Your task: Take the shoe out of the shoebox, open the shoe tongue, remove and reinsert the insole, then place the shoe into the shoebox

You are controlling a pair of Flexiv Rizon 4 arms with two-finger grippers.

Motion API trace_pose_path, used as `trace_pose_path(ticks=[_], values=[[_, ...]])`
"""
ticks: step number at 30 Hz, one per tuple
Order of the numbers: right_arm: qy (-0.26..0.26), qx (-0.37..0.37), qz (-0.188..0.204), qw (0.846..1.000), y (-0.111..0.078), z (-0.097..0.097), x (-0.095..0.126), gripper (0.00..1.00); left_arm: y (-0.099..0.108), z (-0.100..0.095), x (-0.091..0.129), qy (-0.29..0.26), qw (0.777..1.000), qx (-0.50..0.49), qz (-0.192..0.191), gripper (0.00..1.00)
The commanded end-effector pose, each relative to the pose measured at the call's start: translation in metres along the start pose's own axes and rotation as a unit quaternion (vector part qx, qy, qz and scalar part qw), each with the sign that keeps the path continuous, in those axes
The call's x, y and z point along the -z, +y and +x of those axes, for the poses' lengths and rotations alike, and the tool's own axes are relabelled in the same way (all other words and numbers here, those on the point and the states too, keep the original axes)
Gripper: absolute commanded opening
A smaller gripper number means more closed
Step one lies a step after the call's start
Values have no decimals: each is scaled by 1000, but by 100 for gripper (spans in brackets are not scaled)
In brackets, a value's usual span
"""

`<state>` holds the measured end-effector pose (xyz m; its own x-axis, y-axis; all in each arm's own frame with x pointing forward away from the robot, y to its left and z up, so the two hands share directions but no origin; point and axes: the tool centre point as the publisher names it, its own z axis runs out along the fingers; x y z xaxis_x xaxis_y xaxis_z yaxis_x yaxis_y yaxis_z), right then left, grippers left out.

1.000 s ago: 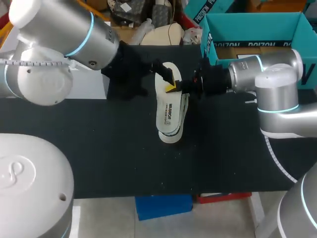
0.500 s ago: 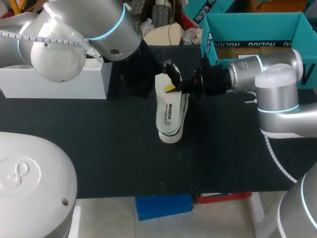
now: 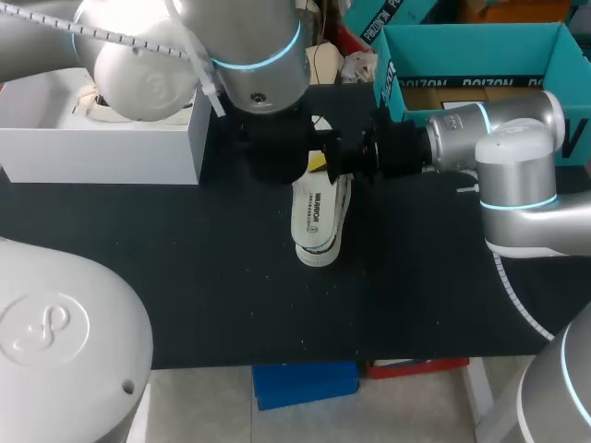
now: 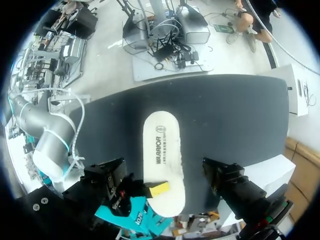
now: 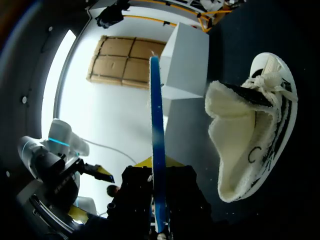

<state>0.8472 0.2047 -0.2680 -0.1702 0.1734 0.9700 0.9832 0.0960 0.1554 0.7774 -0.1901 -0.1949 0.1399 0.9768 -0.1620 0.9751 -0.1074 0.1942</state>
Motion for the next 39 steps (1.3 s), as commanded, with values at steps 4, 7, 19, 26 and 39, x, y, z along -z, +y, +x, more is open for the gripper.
trace_pose_path(ticks=[4,7,19,26,39], values=[[-1,-1,0,1000,1,0,-1,0,5,-7,-8,41,999,-4,5,100],[-1,-1,0,1000,1,0,-1,0,10,-8,-11,43,999,-5,7,100],[-1,-1,0,1000,1,0,-1,0,63,-5,-15,43,999,0,1,100],[-1,-1,0,1000,1,0,-1,0,108,2,-18,41,999,9,-5,100],[-1,-1,0,1000,1,0,-1,0,160,8,-29,37,999,9,-11,100]])
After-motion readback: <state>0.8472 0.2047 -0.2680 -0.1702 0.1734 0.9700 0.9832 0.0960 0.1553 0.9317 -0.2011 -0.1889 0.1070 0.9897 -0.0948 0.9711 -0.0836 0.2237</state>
